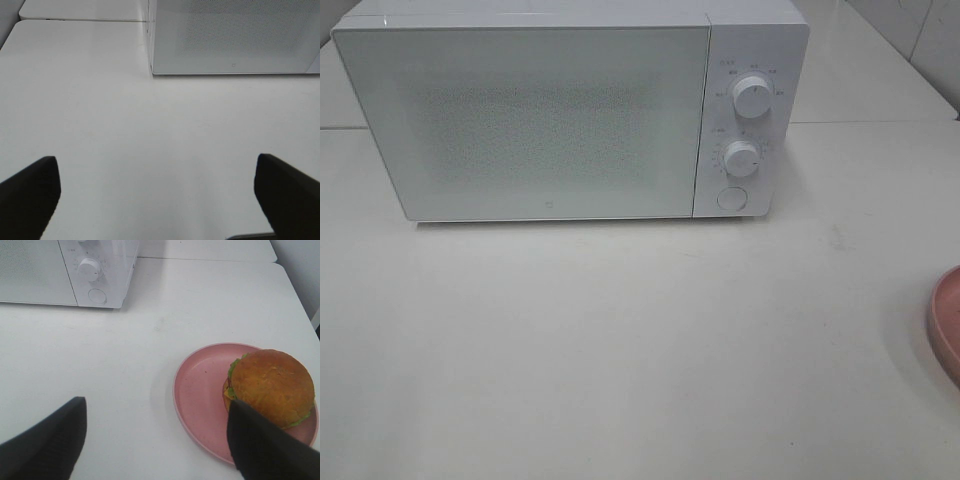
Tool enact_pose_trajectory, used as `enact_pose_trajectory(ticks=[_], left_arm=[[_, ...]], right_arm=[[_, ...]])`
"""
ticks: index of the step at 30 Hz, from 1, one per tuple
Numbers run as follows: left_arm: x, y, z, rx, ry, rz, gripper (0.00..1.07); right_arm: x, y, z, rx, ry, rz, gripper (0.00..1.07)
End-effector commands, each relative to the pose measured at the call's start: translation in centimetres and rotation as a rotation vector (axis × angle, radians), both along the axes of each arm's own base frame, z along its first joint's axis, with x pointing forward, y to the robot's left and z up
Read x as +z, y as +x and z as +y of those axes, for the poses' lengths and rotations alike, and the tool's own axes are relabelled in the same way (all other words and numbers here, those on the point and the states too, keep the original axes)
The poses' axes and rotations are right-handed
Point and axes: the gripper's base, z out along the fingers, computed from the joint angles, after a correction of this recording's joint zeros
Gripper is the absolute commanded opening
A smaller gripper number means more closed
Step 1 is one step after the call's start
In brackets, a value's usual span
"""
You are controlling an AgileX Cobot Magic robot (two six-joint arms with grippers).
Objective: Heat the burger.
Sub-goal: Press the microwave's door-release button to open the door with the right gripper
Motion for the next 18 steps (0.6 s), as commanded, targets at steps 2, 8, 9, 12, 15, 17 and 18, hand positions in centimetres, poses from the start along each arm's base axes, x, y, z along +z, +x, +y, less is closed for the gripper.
enact_pose_trajectory(ticks=[2,8,9,12,15,17,18], left_arm=[[0.04,-0.25,0.05,0.001,-0.004,-0.033,0.98],[0.04,-0.25,0.05,0.001,-0.004,-0.033,0.98],[0.04,-0.25,0.05,0.001,-0.004,-0.033,0.98],[0.04,-0.25,0.05,0.001,-0.004,-0.033,0.98],[0.04,-0.25,0.05,0.001,-0.004,-0.033,0.98],[0.04,-0.25,0.05,0.001,-0.004,-0.033,0.98],[0.04,-0.25,0.05,0.001,-0.004,-0.033,0.98]], right_arm=[[0.08,-0.29,-0.01,0.008,-0.007,-0.040,0.75],[0.08,-0.29,-0.01,0.008,-0.007,-0.040,0.75],[0.08,-0.29,-0.01,0.008,-0.007,-0.040,0.75],[0.08,-0.29,-0.01,0.008,-0.007,-0.040,0.75],[0.09,-0.29,0.00,0.008,-0.007,-0.041,0.75],[0.70,-0.31,0.01,0.005,0.004,-0.067,0.75],[0.70,-0.31,0.01,0.005,0.004,-0.067,0.75]])
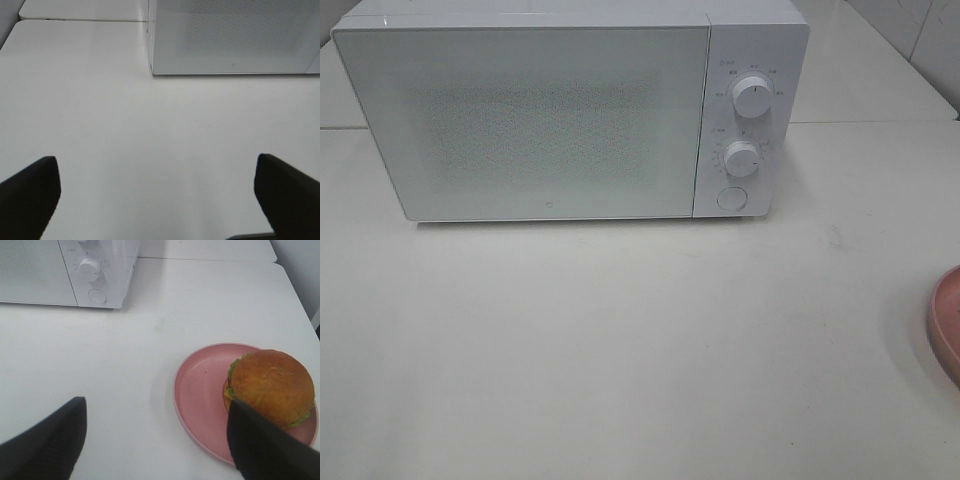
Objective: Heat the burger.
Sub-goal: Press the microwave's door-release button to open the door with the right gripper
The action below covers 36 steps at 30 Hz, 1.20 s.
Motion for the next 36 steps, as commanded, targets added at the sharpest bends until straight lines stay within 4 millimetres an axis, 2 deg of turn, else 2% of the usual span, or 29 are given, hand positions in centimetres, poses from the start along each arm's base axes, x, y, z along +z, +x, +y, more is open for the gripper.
enact_pose_trajectory(ticks=[1,2,8,10,17,22,36], left_arm=[[0.0,-0.3,0.0,0.001,-0.004,-0.033,0.98],[0.0,-0.3,0.0,0.001,-0.004,-0.033,0.98],[0.0,-0.3,0.0,0.001,-0.004,-0.033,0.98],[0.0,-0.3,0.0,0.001,-0.004,-0.033,0.98],[0.0,-0.3,0.0,0.001,-0.004,-0.033,0.98],[0.0,-0.3,0.0,0.001,-0.004,-0.033,0.98],[0.0,-0.3,0.0,0.001,-0.004,-0.033,0.98]], right_arm=[[1.0,-0.2,0.0,0.004,0.006,-0.074,0.75],[1.7,0.0,0.0,0.004,0.008,-0.091,0.75],[2.4,1.3,0.1,0.004,0.007,-0.095,0.75],[2.9,3.0,0.3,0.004,0.005,-0.087,0.75],[3.1,5.3,0.4,0.005,0.005,-0.099,0.75],[2.7,7.1,0.6,0.007,0.005,-0.142,0.75],[-0.1,12.3,1.0,0.012,0.004,-0.142,0.75]])
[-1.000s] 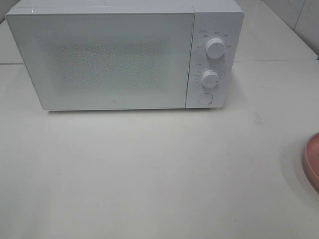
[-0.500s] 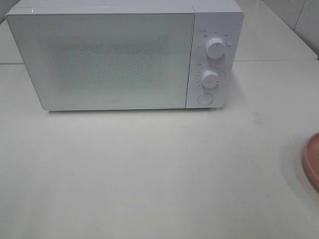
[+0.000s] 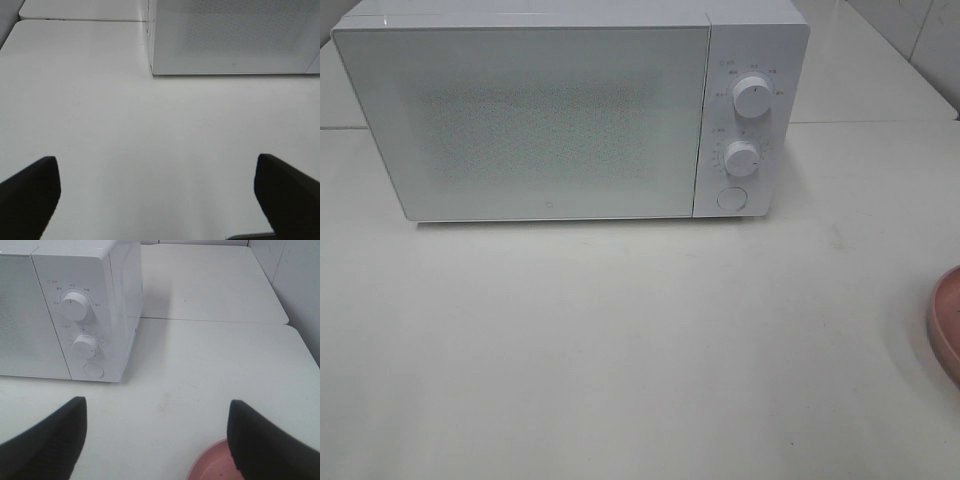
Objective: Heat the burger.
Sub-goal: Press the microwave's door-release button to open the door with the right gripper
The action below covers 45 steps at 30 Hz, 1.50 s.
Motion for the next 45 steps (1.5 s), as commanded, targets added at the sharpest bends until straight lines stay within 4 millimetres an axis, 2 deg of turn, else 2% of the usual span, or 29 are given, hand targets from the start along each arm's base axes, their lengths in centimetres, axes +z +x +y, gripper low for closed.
enact_pose_trajectory(ticks=[1,3,7,12,13,14,16,20,22,25,26,28,30,32,35,36,42,44,45], left_arm=[[0.0,-0.3,0.0,0.001,-0.004,-0.033,0.98],[0.0,-0.3,0.0,0.001,-0.004,-0.033,0.98],[0.0,-0.3,0.0,0.001,-0.004,-0.033,0.98],[0.0,-0.3,0.0,0.001,-0.004,-0.033,0.98],[0.0,-0.3,0.0,0.001,-0.004,-0.033,0.98],[0.0,-0.3,0.0,0.001,-0.004,-0.033,0.98],[0.0,-0.3,0.0,0.001,-0.004,-0.033,0.98],[0.0,-0.3,0.0,0.001,-0.004,-0.033,0.98],[0.0,-0.3,0.0,0.001,-0.004,-0.033,0.98],[0.0,-0.3,0.0,0.001,-0.004,-0.033,0.98],[0.0,-0.3,0.0,0.001,-0.004,-0.033,0.98],[0.0,-0.3,0.0,0.001,-0.004,-0.033,0.98],[0.0,-0.3,0.0,0.001,-0.004,-0.033,0.98],[0.0,-0.3,0.0,0.001,-0.004,-0.033,0.98],[0.0,-0.3,0.0,0.001,-0.004,-0.033,0.98],[0.0,-0.3,0.0,0.001,-0.004,-0.033,0.98],[0.0,-0.3,0.0,0.000,-0.005,-0.033,0.98],[0.0,-0.3,0.0,0.000,-0.005,-0.033,0.98],[0.0,-0.3,0.0,0.000,-0.005,-0.033,0.98]], right_arm=[[-0.6,1.9,0.2,0.003,-0.003,-0.017,0.75],[-0.6,2.3,0.2,0.004,-0.002,-0.030,0.75],[-1.1,4.6,0.4,0.006,0.000,-0.053,0.75],[-1.7,6.3,0.5,0.010,-0.004,-0.076,0.75],[-2.2,7.3,0.6,0.009,0.000,-0.073,0.75],[-2.2,7.3,0.6,0.009,0.000,-0.073,0.75],[-3.1,8.6,0.7,0.008,0.007,-0.069,0.75],[-4.1,9.7,0.8,0.007,0.014,-0.054,0.75],[-5.5,11.0,0.9,0.006,0.016,-0.038,0.75],[-5.9,11.3,0.9,0.007,0.015,-0.040,0.75],[-6.7,11.6,1.0,0.010,0.011,-0.060,0.75],[-6.9,11.8,1.0,0.010,0.006,-0.087,0.75],[-8.3,12.2,1.1,-0.009,-0.015,-0.117,0.75],[-8.6,12.3,1.3,-0.013,-0.023,-0.116,0.75],[-9.3,12.5,2.3,-0.006,-0.072,-0.113,0.75],[-9.6,12.6,3.2,-0.002,-0.095,-0.130,0.75],[-10.2,12.6,4.5,-0.029,-0.096,-0.164,0.75],[-10.6,12.4,5.9,-0.051,-0.097,-0.188,0.75],[-10.6,12.4,5.9,-0.051,-0.097,-0.188,0.75]])
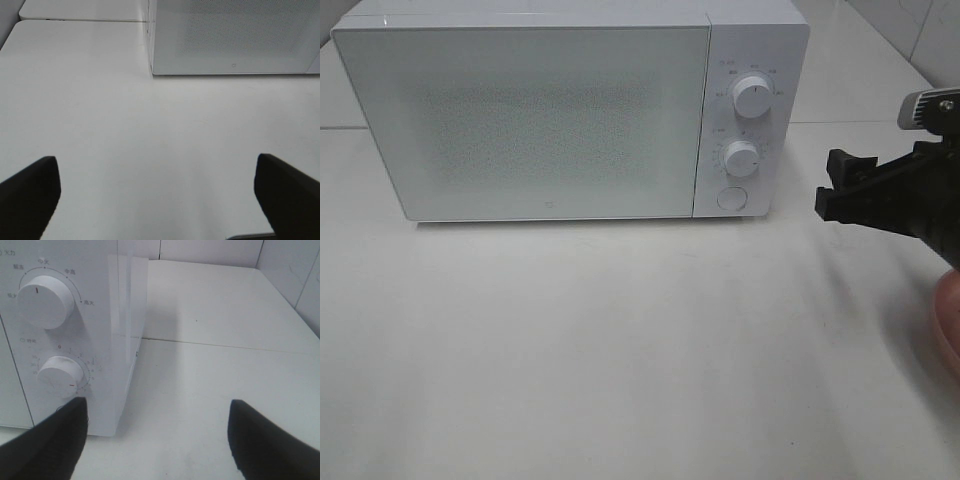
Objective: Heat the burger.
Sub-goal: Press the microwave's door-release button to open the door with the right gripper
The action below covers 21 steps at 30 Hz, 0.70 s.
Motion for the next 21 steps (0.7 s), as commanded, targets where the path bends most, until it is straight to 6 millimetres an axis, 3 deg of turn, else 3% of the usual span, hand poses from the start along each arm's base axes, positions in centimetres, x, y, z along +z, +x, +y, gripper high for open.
enact_pose_trajectory(ticks=[1,15,21], left_arm=[[0.0,-0.3,0.0,0.000,-0.005,-0.033,0.98],[0.0,-0.3,0.0,0.000,-0.005,-0.033,0.98],[0.0,-0.3,0.0,0.000,-0.005,-0.033,0.98]], right_arm=[[-0.2,-0.2,0.9,-0.044,-0.001,-0.043,0.75],[-2.5,-0.6,6.0,-0.014,0.004,-0.001,0.75],[-2.9,-0.7,7.1,0.007,0.004,0.011,0.75]])
